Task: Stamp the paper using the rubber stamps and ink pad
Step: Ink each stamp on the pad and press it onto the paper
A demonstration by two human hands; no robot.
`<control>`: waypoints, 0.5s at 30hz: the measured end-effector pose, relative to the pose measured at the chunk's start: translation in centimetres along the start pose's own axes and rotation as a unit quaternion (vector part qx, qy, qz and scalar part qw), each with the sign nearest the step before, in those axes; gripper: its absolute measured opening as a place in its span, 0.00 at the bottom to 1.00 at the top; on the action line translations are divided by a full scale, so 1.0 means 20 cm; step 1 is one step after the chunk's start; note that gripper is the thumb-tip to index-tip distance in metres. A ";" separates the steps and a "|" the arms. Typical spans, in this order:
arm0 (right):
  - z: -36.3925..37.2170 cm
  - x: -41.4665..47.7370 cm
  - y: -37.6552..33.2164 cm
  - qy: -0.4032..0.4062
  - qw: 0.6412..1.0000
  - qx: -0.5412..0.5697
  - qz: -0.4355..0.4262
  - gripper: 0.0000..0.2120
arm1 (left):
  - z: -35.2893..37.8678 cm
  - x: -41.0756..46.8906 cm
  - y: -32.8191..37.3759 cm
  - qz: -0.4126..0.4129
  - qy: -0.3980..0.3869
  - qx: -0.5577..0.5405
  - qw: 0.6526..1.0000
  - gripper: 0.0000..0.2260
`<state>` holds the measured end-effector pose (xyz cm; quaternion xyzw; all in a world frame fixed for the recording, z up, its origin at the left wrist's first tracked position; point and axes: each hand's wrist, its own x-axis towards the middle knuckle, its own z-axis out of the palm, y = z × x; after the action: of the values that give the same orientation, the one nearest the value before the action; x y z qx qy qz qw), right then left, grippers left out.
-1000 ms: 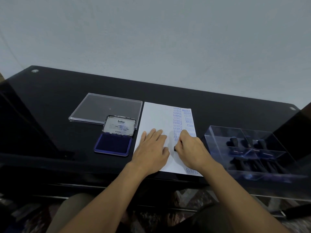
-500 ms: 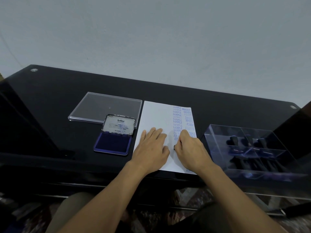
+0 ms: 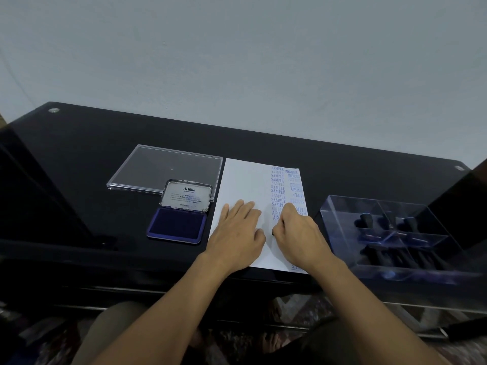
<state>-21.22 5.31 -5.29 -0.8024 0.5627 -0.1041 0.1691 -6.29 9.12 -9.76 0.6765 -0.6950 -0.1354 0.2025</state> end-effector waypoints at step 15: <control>0.00 -0.01 -0.01 0.007 1.000 -0.013 0.004 0.10 | 0.00 0.00 0.00 0.002 -0.003 0.003 1.000 0.22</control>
<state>-21.03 5.56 -5.17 -0.8015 0.5686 -0.1017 0.1547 -6.23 9.14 -9.68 0.6753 -0.6975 -0.1347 0.1983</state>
